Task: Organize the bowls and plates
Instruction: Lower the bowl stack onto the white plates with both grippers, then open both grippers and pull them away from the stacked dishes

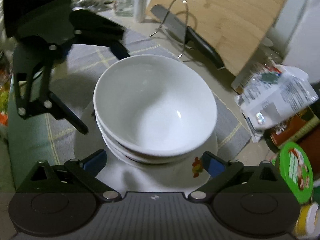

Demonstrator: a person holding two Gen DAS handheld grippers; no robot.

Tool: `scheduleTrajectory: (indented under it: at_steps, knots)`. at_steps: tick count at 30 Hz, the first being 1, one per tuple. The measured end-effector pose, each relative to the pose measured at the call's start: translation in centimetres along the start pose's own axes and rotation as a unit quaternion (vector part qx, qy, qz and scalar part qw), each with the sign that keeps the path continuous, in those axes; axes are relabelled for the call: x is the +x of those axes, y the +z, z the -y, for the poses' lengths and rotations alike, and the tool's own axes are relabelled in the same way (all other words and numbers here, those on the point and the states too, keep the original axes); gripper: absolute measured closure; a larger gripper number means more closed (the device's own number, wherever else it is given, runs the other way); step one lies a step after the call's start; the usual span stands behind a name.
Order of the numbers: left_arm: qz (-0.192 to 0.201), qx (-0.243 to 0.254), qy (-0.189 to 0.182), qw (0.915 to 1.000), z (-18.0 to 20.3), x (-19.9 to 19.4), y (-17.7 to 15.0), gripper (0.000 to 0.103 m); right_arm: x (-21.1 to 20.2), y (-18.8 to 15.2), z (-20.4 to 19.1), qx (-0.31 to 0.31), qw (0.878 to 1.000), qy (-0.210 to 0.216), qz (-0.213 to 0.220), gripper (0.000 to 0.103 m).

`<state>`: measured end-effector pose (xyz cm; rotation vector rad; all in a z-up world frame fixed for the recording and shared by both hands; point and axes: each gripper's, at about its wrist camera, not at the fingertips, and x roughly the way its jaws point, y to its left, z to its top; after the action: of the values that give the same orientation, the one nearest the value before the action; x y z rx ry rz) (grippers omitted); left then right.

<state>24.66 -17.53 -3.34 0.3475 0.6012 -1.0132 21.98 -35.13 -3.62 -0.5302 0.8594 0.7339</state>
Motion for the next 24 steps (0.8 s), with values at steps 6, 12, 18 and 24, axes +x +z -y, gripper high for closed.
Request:
scheduleTrajectory:
  at_steps: [6,12,18,24]
  knots:
    - [0.058,-0.029,0.069,0.9956,1.2,-2.9,-0.7,0.001,-1.3,-0.7,-0.8,0.098,0.994,-0.050,0.018,0.000]
    - [0.096,-0.040,0.097,0.9898,2.7,-5.5,-1.9,0.001,-2.1,-1.2,-4.1,0.224,0.964,-0.136,0.038,0.000]
    - [0.034,-0.105,0.133,0.9849,3.2,-7.5,-1.9,0.001,-4.2,-1.0,-8.5,0.380,0.899,-0.215,0.036,0.000]
    - [0.014,-0.147,0.150,0.9776,3.9,-10.5,-2.0,0.001,-7.1,-0.8,-12.5,0.469,0.842,-0.263,0.043,0.000]
